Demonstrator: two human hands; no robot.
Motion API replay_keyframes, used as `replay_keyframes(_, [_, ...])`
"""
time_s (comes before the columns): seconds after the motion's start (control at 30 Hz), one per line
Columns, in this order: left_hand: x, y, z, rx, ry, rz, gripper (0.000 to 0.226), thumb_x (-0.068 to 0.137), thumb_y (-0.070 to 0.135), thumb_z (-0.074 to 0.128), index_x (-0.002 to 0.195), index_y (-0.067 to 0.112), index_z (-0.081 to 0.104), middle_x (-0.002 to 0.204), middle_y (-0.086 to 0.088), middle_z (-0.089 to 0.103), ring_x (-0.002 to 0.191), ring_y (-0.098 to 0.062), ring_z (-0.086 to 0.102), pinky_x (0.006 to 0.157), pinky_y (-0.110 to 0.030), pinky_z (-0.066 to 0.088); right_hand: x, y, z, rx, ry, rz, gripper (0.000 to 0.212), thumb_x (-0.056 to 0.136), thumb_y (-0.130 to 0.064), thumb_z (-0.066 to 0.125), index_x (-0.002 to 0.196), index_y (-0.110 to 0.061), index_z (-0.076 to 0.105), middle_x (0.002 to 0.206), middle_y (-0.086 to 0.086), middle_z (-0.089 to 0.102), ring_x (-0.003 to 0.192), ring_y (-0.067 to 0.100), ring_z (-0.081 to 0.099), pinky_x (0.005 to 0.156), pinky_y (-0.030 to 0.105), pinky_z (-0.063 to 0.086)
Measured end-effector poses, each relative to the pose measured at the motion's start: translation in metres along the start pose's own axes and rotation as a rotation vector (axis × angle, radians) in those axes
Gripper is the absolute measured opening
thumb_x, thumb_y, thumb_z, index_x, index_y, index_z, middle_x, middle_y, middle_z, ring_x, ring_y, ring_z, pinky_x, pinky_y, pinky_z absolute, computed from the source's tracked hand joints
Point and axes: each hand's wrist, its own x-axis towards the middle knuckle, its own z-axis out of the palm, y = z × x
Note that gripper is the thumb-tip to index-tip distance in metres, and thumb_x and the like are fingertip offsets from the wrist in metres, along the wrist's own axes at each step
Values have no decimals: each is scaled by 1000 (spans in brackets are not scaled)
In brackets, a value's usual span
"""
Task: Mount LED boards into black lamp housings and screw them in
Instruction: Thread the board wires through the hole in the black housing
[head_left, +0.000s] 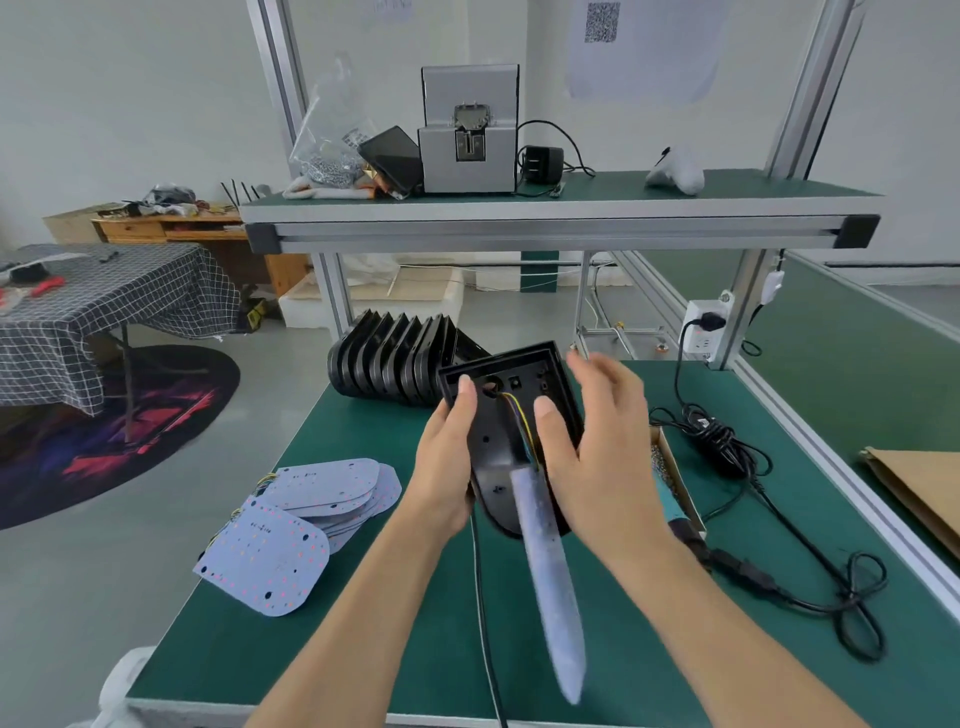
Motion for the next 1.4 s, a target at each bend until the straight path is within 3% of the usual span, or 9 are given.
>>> replay_keyframes(0.1, [-1, 3, -1, 60, -4, 23, 62, 88, 63, 71, 124, 14, 69, 119, -4, 77, 103, -18, 76, 83, -33, 62, -7, 1, -6, -192, 8, -185, 40, 98, -52, 52, 112, -23, 75, 118, -7, 63, 116, 22, 49, 95, 35, 32])
replay_keyframes(0.33, [1, 6, -3, 194, 17, 24, 75, 86, 72, 66, 140, 20, 59, 132, 14, 67, 114, 4, 67, 100, -25, 51, -9, 6, -11, -253, -513, -198, 46, 89, -73, 46, 85, -31, 64, 85, -15, 60, 95, 0, 43, 91, 34, 28])
replay_keyframes(0.43, [-1, 8, -5, 257, 1, 25, 97, 68, 82, 66, 142, 21, 61, 134, 8, 70, 121, -9, 66, 110, -37, 48, -3, 9, -20, -46, -683, -101, 27, 95, -51, 67, 79, -32, 57, 74, -12, 56, 80, -6, 47, 81, 15, 29])
replay_keyframes(0.5, [-2, 9, -10, 276, -31, -17, 95, 70, 85, 66, 135, 17, 65, 128, 0, 74, 113, -18, 72, 98, -37, 58, 6, 11, -28, 96, -728, -31, 27, 96, -39, 73, 76, -26, 60, 67, -12, 54, 61, 2, 43, 64, 16, 35])
replay_keyframes(0.57, [-6, 11, -15, 235, -141, -132, 101, 65, 91, 66, 126, 11, 71, 116, -11, 77, 98, -26, 76, 77, -34, 61, 16, 11, -35, 212, -665, -7, 21, 96, -35, 74, 81, -21, 68, 66, -6, 56, 60, 2, 44, 58, 15, 38])
replay_keyframes(0.73, [-9, 4, -18, 265, -260, -134, 109, 57, 99, 58, 122, 14, 75, 126, -16, 73, 119, -38, 68, 110, -54, 49, 38, 9, -39, 293, -475, -29, 18, 97, -29, 74, 81, -22, 71, 64, -11, 57, 58, 2, 45, 58, 16, 38])
replay_keyframes(0.93, [-9, 4, -19, 219, -287, -121, 83, 80, 90, 34, 120, 31, 78, 128, -5, 74, 119, -23, 71, 87, -32, 61, 46, 15, -32, 302, -405, -7, 18, 99, -33, 72, 86, -20, 72, 66, -17, 57, 61, 4, 46, 60, 16, 39])
replay_keyframes(1.23, [-8, 0, -20, 218, -180, -63, 82, 78, 90, 43, 116, 26, 79, 123, -7, 76, 115, -26, 73, 97, -42, 56, 40, 12, -31, 163, -405, -22, 18, 96, -37, 74, 82, -25, 71, 66, -4, 62, 63, 3, 48, 75, 31, 42])
replay_keyframes(1.4, [-10, 1, -18, 149, -174, -78, 76, 90, 80, 41, 123, 22, 77, 130, -10, 72, 121, -27, 70, 102, -43, 51, 31, 7, -30, -45, -198, -93, 15, 91, -41, 77, 100, -30, 71, 108, -10, 54, 113, 11, 46, 103, 42, 36])
